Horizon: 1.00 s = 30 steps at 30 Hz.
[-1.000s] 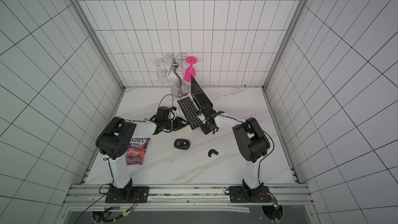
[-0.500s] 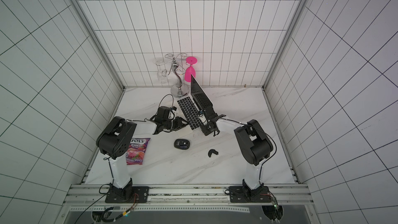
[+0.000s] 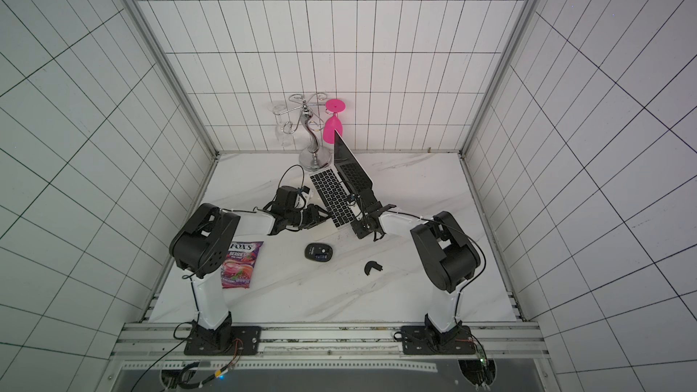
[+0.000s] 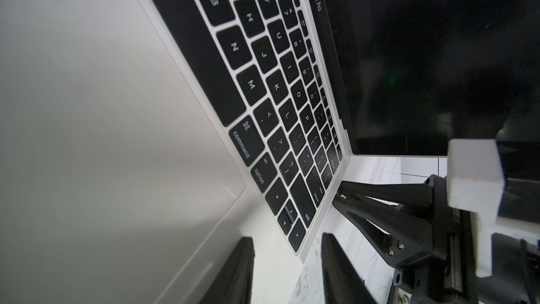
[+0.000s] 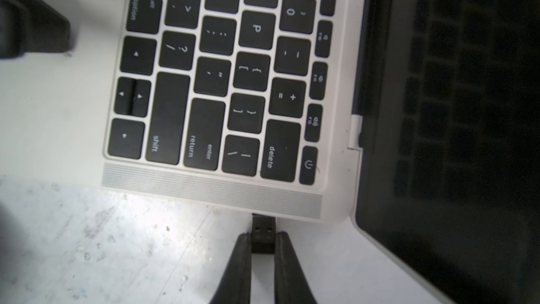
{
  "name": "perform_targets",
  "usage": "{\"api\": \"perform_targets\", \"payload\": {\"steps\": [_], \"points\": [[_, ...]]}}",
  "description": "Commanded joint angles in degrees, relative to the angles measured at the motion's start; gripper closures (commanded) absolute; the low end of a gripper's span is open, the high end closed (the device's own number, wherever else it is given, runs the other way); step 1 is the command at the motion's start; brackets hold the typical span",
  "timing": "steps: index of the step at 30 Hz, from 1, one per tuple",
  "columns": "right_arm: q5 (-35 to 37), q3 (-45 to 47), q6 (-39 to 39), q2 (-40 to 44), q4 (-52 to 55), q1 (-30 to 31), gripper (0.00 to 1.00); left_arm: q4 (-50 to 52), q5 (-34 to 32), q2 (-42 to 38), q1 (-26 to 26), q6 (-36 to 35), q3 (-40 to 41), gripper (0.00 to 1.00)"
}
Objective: Insert the wireless mouse receiver into the laptop
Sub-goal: Insert the USB plug into the USB port.
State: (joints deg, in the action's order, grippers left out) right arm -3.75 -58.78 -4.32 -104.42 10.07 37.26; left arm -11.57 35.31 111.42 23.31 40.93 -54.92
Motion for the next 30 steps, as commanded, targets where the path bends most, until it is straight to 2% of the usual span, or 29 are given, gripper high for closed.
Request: {"api": "perform_targets", "payload": {"steps": [1,23,30], "points": [[-1.96,3.24,-0.77,-2.48,1.81,1.56,0.85,1.01,-0.51,1.67,0.22,-0.85,-0.39,0.6],[-2.67,6.87,-0.61,-2.7,-4.49,2.29,0.86,0.94,-0.42,2.03,0.2,-0.85,-0.37,0.6],[1.14,5.13,-0.74,-4.34,-2.59,2.21,0.88,1.49,-0.63,2.23,0.17,-0.94,-0.12,0.61]]}}
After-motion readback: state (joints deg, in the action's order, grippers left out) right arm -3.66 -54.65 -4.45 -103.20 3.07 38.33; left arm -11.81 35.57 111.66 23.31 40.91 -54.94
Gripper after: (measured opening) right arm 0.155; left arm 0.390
